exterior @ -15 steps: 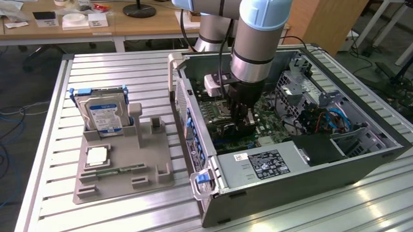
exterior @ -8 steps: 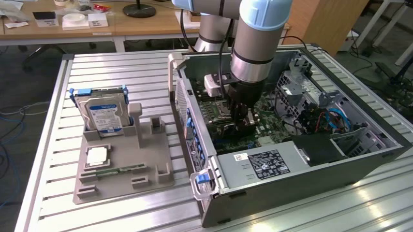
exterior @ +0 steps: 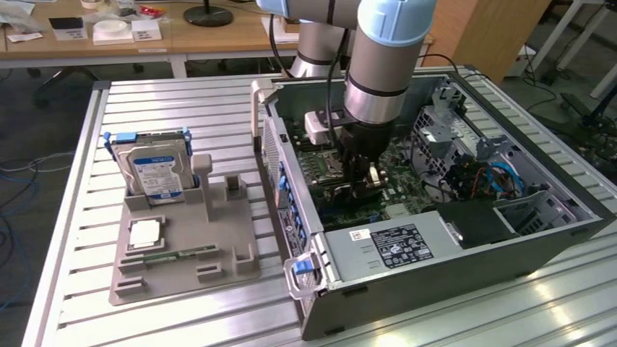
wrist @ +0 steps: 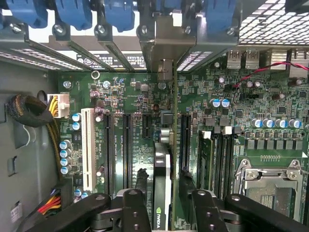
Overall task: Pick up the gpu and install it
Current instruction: 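Insert the gpu into the slot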
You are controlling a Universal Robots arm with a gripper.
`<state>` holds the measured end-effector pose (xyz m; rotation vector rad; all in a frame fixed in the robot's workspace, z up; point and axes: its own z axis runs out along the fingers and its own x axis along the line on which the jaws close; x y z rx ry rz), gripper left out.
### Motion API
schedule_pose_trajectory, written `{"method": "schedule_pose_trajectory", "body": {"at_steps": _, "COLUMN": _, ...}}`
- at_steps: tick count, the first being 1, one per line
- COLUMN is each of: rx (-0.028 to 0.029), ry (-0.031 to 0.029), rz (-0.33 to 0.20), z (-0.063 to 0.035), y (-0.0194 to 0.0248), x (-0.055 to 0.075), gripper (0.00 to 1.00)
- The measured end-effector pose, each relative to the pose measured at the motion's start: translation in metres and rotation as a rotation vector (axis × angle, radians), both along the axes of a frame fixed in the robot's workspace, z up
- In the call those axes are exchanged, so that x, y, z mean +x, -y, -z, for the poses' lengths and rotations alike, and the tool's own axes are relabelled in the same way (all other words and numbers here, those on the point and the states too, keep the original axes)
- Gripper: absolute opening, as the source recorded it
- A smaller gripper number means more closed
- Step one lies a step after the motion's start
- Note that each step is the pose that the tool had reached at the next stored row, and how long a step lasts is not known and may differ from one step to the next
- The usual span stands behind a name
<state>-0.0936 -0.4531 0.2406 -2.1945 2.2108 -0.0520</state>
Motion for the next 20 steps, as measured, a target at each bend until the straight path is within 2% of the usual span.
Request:
{"method": "schedule_pose_trajectory", "body": {"at_steps": 7, "rx": -0.0004, "ry": -0.0001, "rz": 0.000, "z": -0.0032, "y": 0.0000, "x": 0.000, "gripper": 0.40}}
{"method": "schedule_pose_trajectory", "body": {"at_steps": 20, "rx": -0.0005, "ry": -0.0001, "rz": 0.000, "z": -0.0329, "y": 0.0000, "x": 0.000, "gripper": 0.40}}
